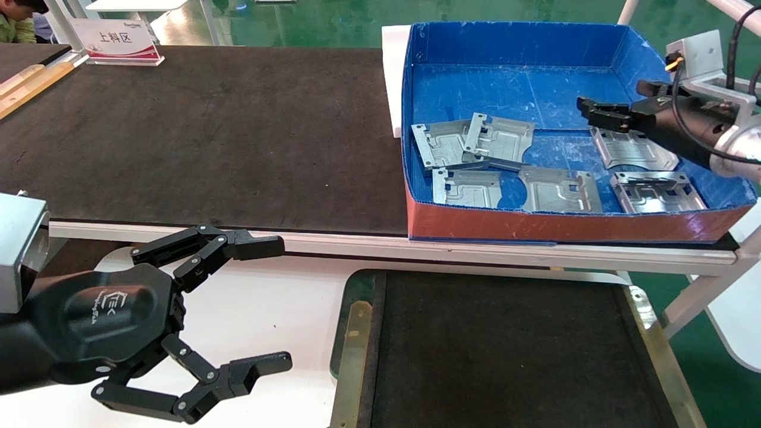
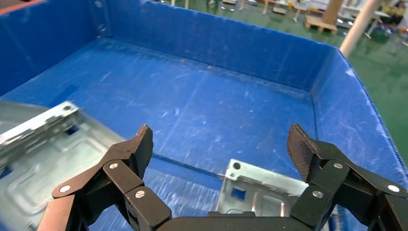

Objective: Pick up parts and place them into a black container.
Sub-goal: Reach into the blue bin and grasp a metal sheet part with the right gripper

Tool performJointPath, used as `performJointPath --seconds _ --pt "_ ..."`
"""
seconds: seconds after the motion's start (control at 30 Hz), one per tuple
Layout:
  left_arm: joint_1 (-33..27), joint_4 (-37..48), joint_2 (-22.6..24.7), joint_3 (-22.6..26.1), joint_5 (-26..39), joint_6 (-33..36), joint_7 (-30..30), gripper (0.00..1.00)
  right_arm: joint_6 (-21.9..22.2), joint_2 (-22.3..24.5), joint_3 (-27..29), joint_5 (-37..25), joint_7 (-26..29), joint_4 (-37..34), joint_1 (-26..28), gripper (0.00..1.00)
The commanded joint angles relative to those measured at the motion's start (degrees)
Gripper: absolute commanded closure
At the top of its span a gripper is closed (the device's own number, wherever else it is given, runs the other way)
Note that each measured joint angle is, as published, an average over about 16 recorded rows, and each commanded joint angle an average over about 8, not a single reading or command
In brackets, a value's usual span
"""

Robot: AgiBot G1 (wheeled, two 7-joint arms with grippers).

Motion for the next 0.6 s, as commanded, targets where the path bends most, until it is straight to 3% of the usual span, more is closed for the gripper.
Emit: performJointPath --seconds 0.03,0.53,0.6 --pt "0.0 0.0 0.0 0.0 0.0 0.0 0.0 0.0 1.19 -0.65 -0.12 -0.23 0.48 -1.9 1.19 0.0" --pt "0.0 0.0 0.0 0.0 0.0 0.0 0.0 0.0 3.73 -4.09 -6.24 -9.12 13.02 -11.64 7.39 0.0" --pt "0.0 0.0 0.0 0.0 0.0 0.0 0.0 0.0 4.45 -4.42 -6.8 -9.92 14.73 -12.3 7.61 0.18"
